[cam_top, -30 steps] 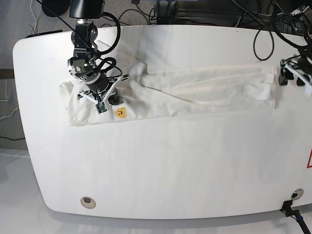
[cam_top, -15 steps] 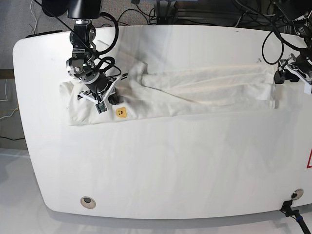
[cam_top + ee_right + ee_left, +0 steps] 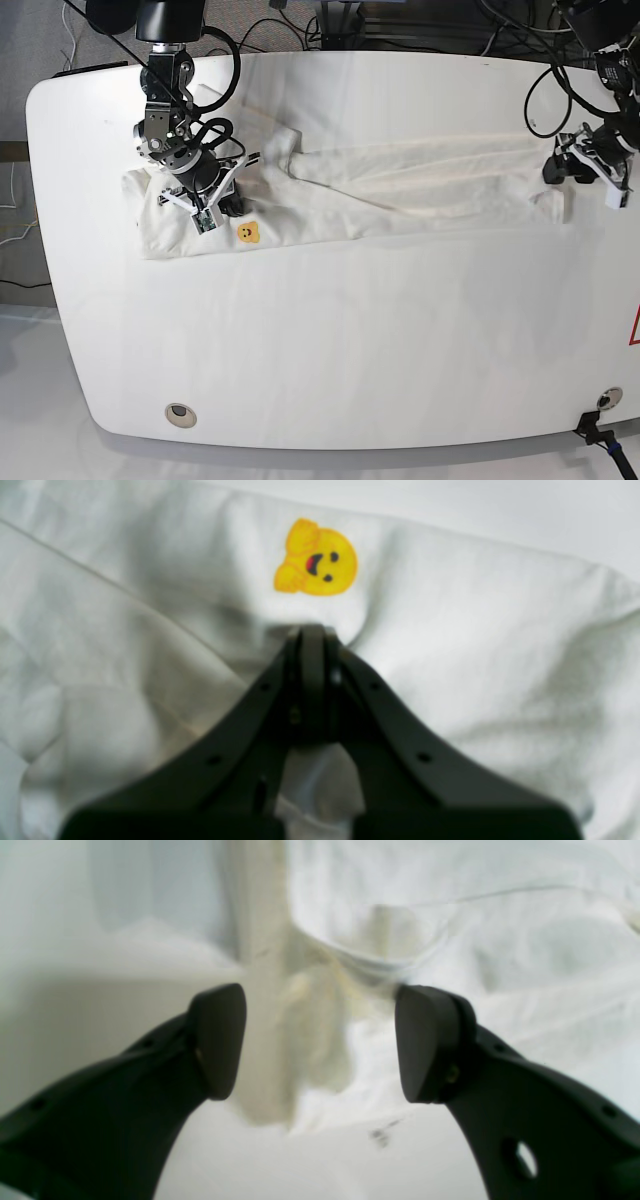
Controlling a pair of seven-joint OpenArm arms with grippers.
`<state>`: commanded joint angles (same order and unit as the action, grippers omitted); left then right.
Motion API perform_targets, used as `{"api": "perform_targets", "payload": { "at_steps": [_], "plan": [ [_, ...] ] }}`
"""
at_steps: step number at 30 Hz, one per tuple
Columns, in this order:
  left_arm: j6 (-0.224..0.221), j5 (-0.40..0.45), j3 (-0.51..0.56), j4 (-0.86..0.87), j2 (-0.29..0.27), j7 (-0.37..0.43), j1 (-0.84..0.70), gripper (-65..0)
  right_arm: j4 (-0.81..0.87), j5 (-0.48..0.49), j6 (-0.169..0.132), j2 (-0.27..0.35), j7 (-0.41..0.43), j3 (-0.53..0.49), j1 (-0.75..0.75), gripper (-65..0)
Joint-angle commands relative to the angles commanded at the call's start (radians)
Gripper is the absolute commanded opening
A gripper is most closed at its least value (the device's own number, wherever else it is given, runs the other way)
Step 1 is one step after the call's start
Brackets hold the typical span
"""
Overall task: Fold the T-shirt properly
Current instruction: 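Pinch the strip end with the left gripper beside the hem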
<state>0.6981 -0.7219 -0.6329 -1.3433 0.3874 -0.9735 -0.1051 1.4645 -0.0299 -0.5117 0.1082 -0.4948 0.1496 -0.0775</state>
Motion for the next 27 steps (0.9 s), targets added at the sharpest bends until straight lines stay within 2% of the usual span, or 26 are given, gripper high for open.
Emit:
{"api": "perform_targets", "payload": {
  "at_steps": [16, 27],
  "plan": [
    [0.000, 0.028, -0.002, 0.080, 0.008, 0.003, 0.025, -21.6, 0.002, 0.002, 0.000, 0.000, 0.002, 0.000, 0.000, -65.0],
    [0.000, 0.026, 0.075, 0.078, -0.049, 0.003, 0.026, -21.8, 0.003, 0.002, -0.002, 0.000, 0.002, 0.000, 0.000, -65.0]
  ]
}}
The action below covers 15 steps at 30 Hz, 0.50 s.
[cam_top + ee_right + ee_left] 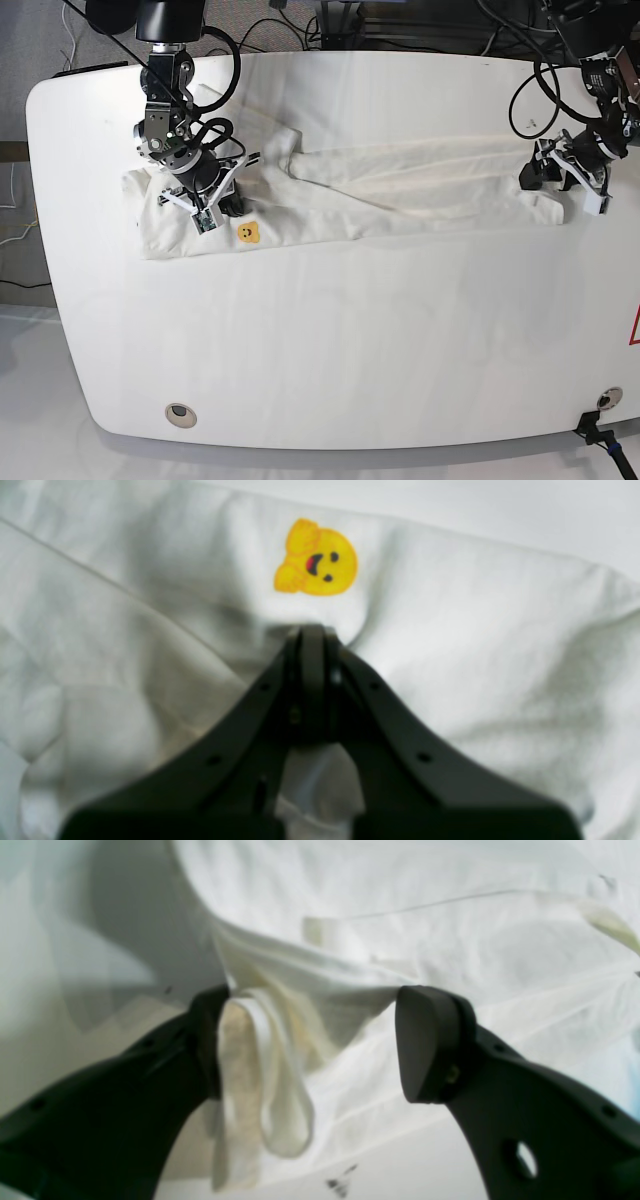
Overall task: Fold the T-shirt properly
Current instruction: 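Pinch the strip end with the left gripper beside the hem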
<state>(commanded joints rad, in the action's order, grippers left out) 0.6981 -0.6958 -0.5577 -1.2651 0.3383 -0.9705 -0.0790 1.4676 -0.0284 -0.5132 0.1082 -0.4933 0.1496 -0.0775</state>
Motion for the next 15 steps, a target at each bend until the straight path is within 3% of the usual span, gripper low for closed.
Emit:
{"api": "perform_targets", "payload": {
  "at_steps": [5, 7, 12, 13, 15],
  "plan": [
    [0.000, 0.000, 0.000, -0.003, 0.000, 0.000, 0.000, -24.2, -0.002, 0.000, 0.000, 0.000, 0.000, 0.000, 0.000, -65.0],
    [0.000, 0.000, -0.002, -0.005, 0.002, 0.000, 0.003, -32.8, -0.002, 0.000, 0.000, 0.000, 0.000, 0.000, 0.000, -65.0],
    [0.000, 0.000, -0.003, -0.005, 0.000, 0.000, 0.035, -61.3, -0.002, 0.000, 0.000, 0.000, 0.000, 0.000, 0.000, -65.0],
    [0.000, 0.000, -0.003, -0.005, 0.000, 0.002, 0.037, -65.0, -0.002, 0.000, 0.000, 0.000, 0.000, 0.000, 0.000, -65.0],
    [0.000, 0.000, -0.003, -0.006, 0.000, 0.002, 0.052, -65.0, -0.002, 0.000, 0.000, 0.000, 0.000, 0.000, 0.000, -65.0]
  ]
}}
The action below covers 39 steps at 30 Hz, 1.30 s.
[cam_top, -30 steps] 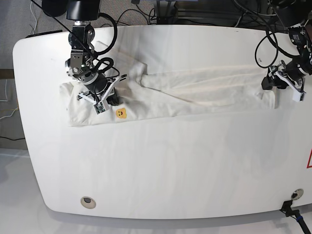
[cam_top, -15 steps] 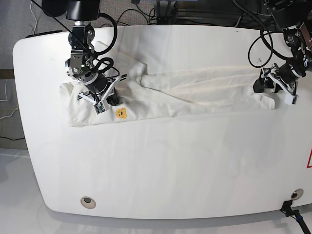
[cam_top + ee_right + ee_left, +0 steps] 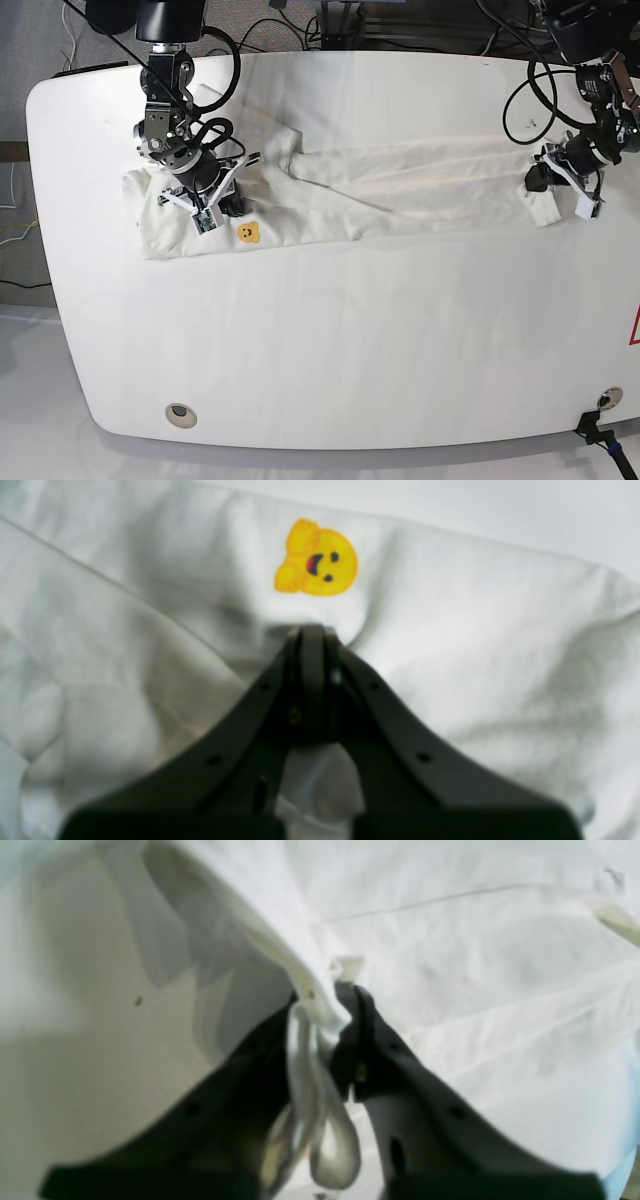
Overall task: Fold the T-shirt properly
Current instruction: 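Pinch the strip end with the left gripper beside the hem, then lift the strip end with the left gripper and fold it toward the right gripper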
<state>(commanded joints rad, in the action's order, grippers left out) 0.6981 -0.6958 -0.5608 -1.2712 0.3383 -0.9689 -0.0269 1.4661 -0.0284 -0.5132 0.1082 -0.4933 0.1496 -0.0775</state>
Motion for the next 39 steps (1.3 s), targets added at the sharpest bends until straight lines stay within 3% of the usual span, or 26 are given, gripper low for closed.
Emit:
{"api": "perform_targets", "payload": {
  "at_steps": [4, 9, 13, 19, 21, 26, 32, 36, 39],
  "plan": [
    [0.000, 0.000, 0.000, -0.009, 0.002, 0.000, 0.020, -65.0, -0.002, 0.000, 0.000, -0.003, 0.000, 0.000, 0.000, -65.0],
    [0.000, 0.006, 0.005, -0.187, -0.005, -0.003, 0.009, -65.0, -0.002, 0.000, 0.000, -0.005, 0.000, 0.000, 0.000, -65.0],
    [0.000, 0.000, 0.081, -0.290, -0.006, -0.005, -0.012, -65.0, -0.002, 0.000, 0.000, -0.005, 0.000, 0.000, 0.000, -65.0],
    [0.000, 0.002, 0.138, -0.364, -0.087, -0.005, -0.031, -65.0, -0.002, 0.000, 0.000, -0.005, 0.000, 0.000, 0.000, -65.0],
    [0.000, 0.000, 0.203, -0.370, -0.095, -0.005, -0.026, -65.0, -0.002, 0.000, 0.000, -0.005, 0.000, 0.000, 0.000, -65.0],
    [0.000, 0.006, 0.284, -0.368, -0.193, -0.005, 0.006, -65.0, -0.002, 0.000, 0.000, -0.005, 0.000, 0.000, 0.000, -65.0],
    [0.000, 0.006, 0.416, -0.365, -0.261, -0.005, 0.049, -65.0, -0.002, 0.000, 0.000, -0.006, 0.000, 0.000, 0.000, -65.0],
    [0.000, 0.008, 0.425, -0.364, -0.325, -0.005, 0.057, -65.0, -0.002, 0.000, 0.000, -0.006, 0.002, 0.000, 0.000, -65.0],
    [0.000, 0.008, 0.425, -0.359, -0.339, -0.005, 0.075, -65.0, -0.002, 0.000, 0.000, -0.006, 0.002, 0.000, 0.000, -65.0]
  ]
}}
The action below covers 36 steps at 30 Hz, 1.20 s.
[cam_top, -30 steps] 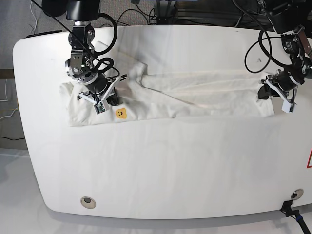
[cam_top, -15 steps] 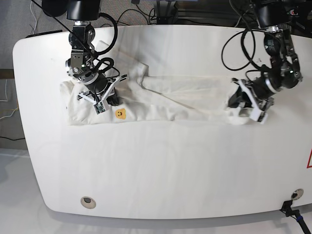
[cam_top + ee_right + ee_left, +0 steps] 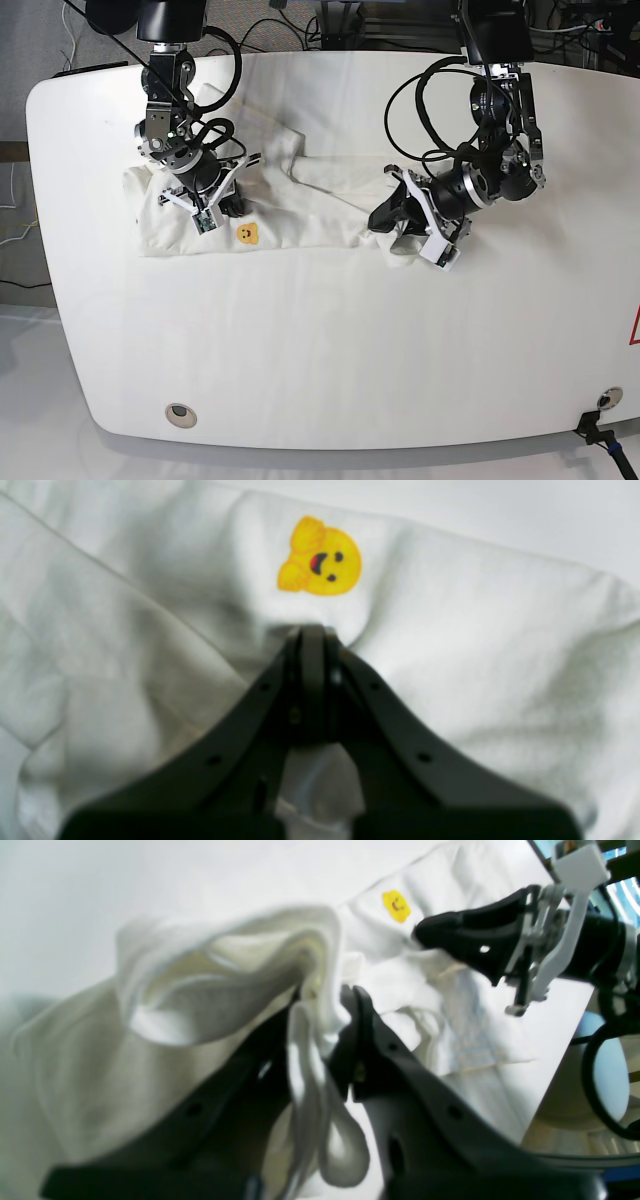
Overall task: Fold the T-shirt properly
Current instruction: 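Lift the strip end with the left gripper and fold it toward the right gripper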
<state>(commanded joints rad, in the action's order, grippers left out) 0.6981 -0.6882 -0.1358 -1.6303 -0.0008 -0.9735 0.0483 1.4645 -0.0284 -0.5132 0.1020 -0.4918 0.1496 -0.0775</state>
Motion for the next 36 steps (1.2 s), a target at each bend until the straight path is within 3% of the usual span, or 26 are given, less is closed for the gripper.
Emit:
{"api": "perform_targets", "payload": {
  "at_steps": [9, 19, 27, 28, 31, 32, 36],
  "plan": [
    [0.000, -0.002, 0.107, 0.040, -0.002, 0.000, 0.000, -65.0, 0.000, 0.002, 0.000, 0.000, 0.000, 0.000, 0.002, -65.0],
    [0.000, 0.000, 0.124, 0.097, -0.089, 0.003, 0.025, -65.0, 0.000, 0.002, 0.000, 0.000, 0.000, 0.000, 0.002, -65.0],
    [0.000, 0.000, 0.203, 0.180, -0.091, 0.003, 0.081, -65.0, 0.000, 0.002, 0.000, 0.000, 0.000, 0.000, 0.002, -65.0],
    [0.000, -0.002, 0.213, 0.180, -0.091, 0.003, 0.081, -63.0, 0.000, 0.002, 0.000, 0.000, 0.000, 0.000, 0.002, -65.0],
    [0.000, -0.005, 0.230, 0.180, -0.092, 0.003, 0.081, -46.2, 0.000, 0.002, 0.000, 0.000, 0.000, 0.000, 0.002, -65.0],
    [0.000, -0.005, 0.230, 0.180, -0.100, 0.003, 0.083, -43.5, 0.000, 0.002, 0.000, 0.000, 0.000, 0.000, 0.002, -65.0],
    [0.000, -0.006, 0.226, 0.176, -0.118, 0.003, 0.084, -41.7, 0.000, 0.002, 0.000, 0.000, 0.000, 0.000, 0.002, -65.0]
  ]
}}
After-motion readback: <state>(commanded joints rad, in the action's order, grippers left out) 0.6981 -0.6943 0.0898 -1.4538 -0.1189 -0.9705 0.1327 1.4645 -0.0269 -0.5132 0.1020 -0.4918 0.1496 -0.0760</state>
